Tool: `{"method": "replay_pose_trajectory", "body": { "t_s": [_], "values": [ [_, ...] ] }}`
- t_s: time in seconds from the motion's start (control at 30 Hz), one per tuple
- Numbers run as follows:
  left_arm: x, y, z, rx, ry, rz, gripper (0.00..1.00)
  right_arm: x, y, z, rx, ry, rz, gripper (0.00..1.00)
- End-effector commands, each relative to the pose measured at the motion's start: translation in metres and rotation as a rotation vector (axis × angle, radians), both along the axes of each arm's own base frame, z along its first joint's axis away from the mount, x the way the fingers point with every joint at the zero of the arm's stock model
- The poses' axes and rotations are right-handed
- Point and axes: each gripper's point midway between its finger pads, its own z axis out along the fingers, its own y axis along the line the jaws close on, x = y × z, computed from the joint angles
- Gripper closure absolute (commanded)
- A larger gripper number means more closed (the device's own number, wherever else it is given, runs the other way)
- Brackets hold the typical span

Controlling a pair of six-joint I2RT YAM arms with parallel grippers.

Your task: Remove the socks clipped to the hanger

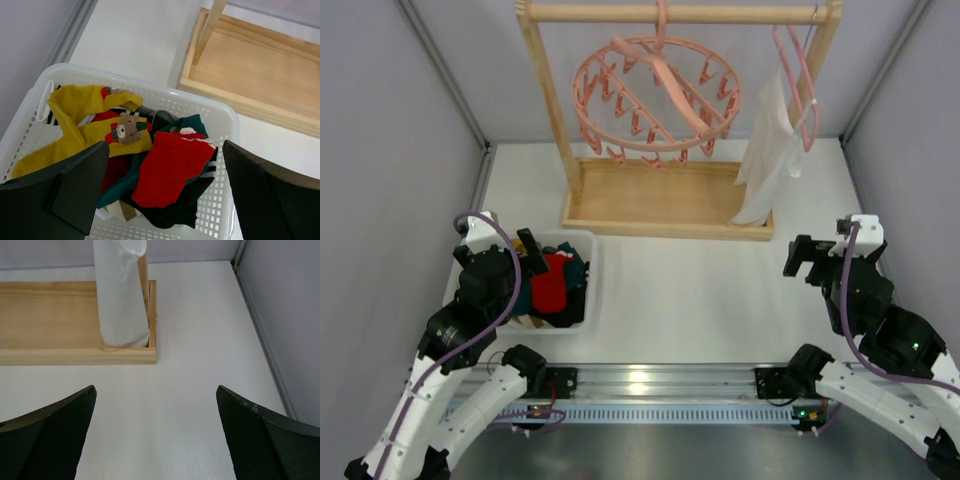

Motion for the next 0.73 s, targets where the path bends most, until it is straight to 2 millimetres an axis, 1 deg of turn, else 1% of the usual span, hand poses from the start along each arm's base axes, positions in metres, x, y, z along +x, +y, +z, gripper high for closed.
{"method": "replay_pose_trajectory", "body": {
  "t_s": [0.0,0.37,0.7],
  "values": [
    [0.0053,-0.0015,0.0045,-0.03,-0.031,0.016,0.02,-0.0028,-0.0039,-0.0016,0.011,0.0,-0.007,0.01],
    [0.008,-0.0059,0.0022,-0.03,-0.019,0.0,0.02,0.0001,0.0023,-0.0044,0.01,-0.002,0.016,0.01],
    [0.0076,-0.0056,0.0027,-0.034,-0.021,0.001,0.02,0.0017,0.0031,-0.0066,0.002,0.003,0.012,0.01]
  ]
}}
